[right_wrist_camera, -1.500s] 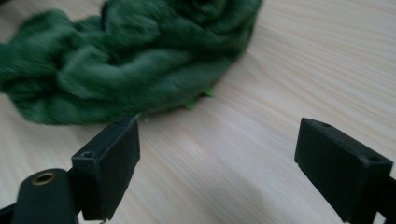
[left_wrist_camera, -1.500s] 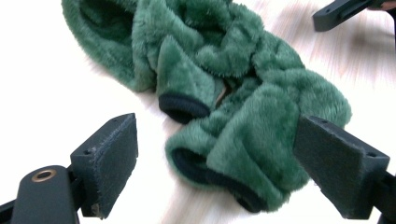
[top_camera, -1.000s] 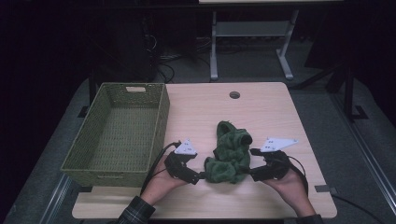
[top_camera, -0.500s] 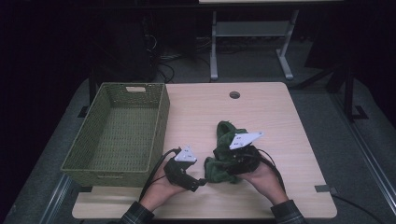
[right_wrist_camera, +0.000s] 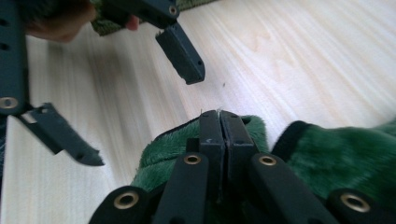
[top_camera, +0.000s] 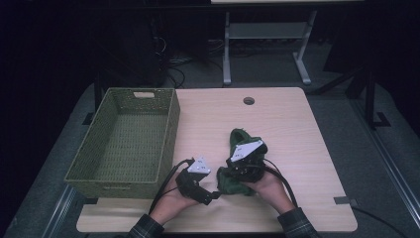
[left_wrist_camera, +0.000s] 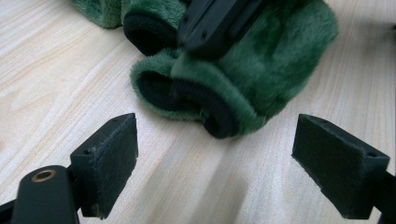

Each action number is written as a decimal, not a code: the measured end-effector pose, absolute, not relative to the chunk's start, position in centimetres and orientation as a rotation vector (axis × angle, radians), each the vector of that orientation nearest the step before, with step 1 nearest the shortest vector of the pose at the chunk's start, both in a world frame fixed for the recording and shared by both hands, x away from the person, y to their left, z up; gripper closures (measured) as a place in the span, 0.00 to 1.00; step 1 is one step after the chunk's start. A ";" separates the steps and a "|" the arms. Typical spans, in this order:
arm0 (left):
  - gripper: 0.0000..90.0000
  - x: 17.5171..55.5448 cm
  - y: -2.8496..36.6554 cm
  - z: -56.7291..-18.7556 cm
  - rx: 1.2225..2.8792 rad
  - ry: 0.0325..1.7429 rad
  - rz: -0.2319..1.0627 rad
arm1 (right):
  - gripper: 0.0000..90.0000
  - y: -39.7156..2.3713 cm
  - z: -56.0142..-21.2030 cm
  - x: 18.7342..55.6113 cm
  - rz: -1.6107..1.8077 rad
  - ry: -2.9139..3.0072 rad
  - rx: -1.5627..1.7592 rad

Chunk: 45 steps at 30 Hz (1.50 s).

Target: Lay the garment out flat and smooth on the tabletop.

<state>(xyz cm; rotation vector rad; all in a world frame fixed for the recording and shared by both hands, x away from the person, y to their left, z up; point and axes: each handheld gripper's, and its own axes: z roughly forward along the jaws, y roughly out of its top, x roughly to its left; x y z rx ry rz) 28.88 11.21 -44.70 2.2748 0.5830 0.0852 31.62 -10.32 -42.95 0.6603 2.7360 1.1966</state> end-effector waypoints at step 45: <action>0.66 29.2 8.4 -44.1 2.256 0.501 0.008 | 0.86 -29.7 -43.2 26.0 1.205 2.384 1.094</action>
